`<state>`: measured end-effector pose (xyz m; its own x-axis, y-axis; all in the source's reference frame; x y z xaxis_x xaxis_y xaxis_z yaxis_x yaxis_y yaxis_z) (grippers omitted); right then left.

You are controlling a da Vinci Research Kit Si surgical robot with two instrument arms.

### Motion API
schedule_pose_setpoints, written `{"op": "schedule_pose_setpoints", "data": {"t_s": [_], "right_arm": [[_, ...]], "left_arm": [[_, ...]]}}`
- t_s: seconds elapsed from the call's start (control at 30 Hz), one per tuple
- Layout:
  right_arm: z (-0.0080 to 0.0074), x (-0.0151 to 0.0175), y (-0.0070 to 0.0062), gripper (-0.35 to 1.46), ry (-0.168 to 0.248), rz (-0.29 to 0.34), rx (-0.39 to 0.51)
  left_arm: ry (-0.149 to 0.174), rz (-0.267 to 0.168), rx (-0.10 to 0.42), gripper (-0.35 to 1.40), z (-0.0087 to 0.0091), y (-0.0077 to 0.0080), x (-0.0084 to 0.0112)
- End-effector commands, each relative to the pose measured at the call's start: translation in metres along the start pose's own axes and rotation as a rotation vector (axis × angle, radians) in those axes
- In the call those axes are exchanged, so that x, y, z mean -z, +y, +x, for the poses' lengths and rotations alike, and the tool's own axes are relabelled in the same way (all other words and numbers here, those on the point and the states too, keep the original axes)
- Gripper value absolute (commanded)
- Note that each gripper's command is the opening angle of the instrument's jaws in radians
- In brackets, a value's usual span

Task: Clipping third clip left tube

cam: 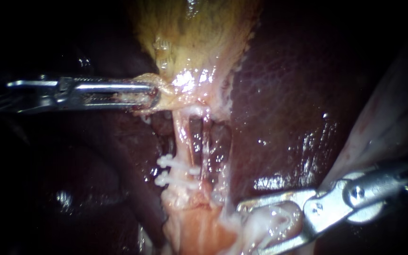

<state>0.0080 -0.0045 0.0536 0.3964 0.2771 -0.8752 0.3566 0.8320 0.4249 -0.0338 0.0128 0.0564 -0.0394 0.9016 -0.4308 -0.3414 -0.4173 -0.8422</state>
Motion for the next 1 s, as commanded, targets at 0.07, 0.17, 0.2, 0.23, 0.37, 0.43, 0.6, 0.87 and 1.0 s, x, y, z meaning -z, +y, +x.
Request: {"op": "schedule_pose_setpoints", "data": {"t_s": [0.07, 0.17, 0.2, 0.23, 0.37, 0.43, 0.6, 0.87, 1.0], "right_arm": [[0.0000, 0.0000, 0.0000, 0.50, 0.000, 0.000, 0.000], [0.0000, 0.0000, 0.0000, 0.50, 0.000, 0.000, 0.000], [0.0000, 0.0000, 0.0000, 0.50, 0.000, 0.000, 0.000], [0.0000, 0.0000, 0.0000, 0.50, 0.000, 0.000, 0.000], [-0.0001, 0.0001, 0.0001, 0.50, 0.000, 0.000, 0.000], [-0.0001, 0.0001, 0.0002, 0.50, 0.000, 0.000, -0.001], [-0.0001, 0.0001, 0.0004, 0.50, 0.001, -0.001, -0.013], [0.0014, -0.0010, 0.0022, 0.50, 0.006, -0.011, -0.125], [0.0033, -0.0019, 0.0050, 0.50, 0.012, -0.019, -0.230]], "left_arm": [[-0.001, -0.002, 0.001, -0.35, 0.0002, 0.0000, 0.0002], [-0.007, -0.012, 0.006, -0.35, 0.0011, 0.0002, 0.0013], [-0.007, -0.011, 0.009, -0.35, 0.0016, 0.0002, 0.0018], [-0.005, -0.007, 0.012, -0.35, 0.0021, 0.0003, 0.0025], [0.020, 0.009, 0.032, -0.35, 0.0043, 0.0003, 0.0054], [0.030, 0.011, 0.032, -0.35, 0.0052, 0.0003, 0.0067], [0.040, 0.014, 0.030, -0.35, 0.0056, 0.0004, 0.0081], [0.041, 0.017, 0.024, -0.35, 0.0055, 0.0008, 0.0081], [0.042, 0.018, 0.025, -0.35, 0.0055, 0.0009, 0.0080]]}}
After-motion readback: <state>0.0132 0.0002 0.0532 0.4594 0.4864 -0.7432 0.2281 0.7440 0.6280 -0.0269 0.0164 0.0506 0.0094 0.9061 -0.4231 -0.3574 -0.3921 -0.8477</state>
